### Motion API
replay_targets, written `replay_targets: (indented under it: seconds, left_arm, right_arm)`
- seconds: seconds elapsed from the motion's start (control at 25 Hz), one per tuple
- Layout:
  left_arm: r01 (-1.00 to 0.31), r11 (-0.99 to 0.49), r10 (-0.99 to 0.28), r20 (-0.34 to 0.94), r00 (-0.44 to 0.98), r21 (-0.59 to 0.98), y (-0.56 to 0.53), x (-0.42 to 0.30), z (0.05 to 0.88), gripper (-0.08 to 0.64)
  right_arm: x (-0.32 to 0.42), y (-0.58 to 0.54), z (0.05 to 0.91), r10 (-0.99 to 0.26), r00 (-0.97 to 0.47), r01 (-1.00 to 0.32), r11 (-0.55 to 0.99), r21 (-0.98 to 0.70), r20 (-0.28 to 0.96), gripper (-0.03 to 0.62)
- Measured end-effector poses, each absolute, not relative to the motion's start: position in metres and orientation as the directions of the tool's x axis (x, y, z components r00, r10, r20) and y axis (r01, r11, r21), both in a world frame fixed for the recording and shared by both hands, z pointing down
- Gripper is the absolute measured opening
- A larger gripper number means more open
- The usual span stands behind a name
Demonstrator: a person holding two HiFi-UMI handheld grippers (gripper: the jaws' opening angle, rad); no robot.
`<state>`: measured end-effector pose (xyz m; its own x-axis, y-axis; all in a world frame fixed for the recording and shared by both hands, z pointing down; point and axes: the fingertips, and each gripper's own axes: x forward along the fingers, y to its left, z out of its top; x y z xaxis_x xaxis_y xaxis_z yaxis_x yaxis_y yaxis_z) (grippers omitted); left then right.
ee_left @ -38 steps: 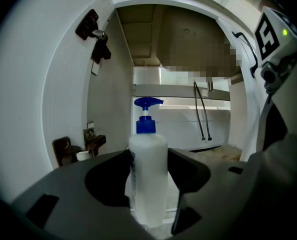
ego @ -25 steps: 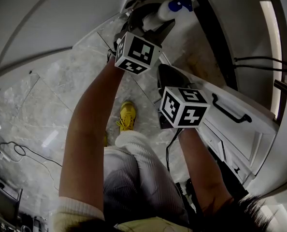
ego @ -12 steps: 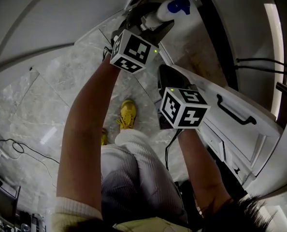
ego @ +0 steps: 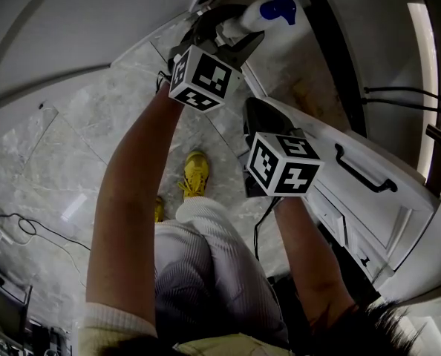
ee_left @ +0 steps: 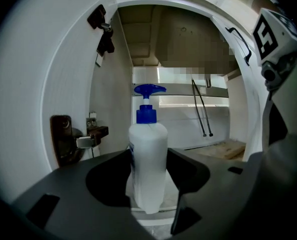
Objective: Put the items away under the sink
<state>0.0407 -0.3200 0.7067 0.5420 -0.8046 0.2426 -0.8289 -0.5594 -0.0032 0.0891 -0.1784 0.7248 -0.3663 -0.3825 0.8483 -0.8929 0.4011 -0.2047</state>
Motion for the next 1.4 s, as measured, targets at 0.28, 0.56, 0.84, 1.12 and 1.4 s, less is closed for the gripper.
replay_targets:
  seconds: [0.28,0.56,0.84,1.12,1.4]
  left_arm:
    - [-0.856,-0.517,-0.830,0.230,0.508,0.024,-0.330,0.042,0.706,0.253]
    - [-0.849,-0.529,-0.815,0.276,0.509,0.004,-0.324,0.042,0.709,0.261]
    - [-0.856,-0.516,-0.818,0.277,0.504,0.030,-0.313,0.029,0.707,0.307]
    - [-0.866,-0.495,-0.818,0.294,0.494,0.078,-0.290,0.023,0.706,0.307]
    - [-0.868,-0.470,-0.810,0.310,0.497,0.162,-0.256,0.019,0.691,0.307]
  right_arm:
    - [0.091,-0.176,0.729,-0.376,-0.366,-0.892,0.402,-0.206,0.851,0.025]
    - [0.085,-0.175,0.725,-0.371,-0.375,-0.886,0.414,-0.211,0.850,0.025]
    - [0.079,-0.171,0.720,-0.371,-0.378,-0.887,0.407,-0.217,0.848,0.025]
    - [0.080,-0.162,0.710,-0.369,-0.368,-0.893,0.395,-0.214,0.854,0.025]
    - [0.085,-0.153,0.695,-0.375,-0.355,-0.903,0.374,-0.211,0.856,0.025]
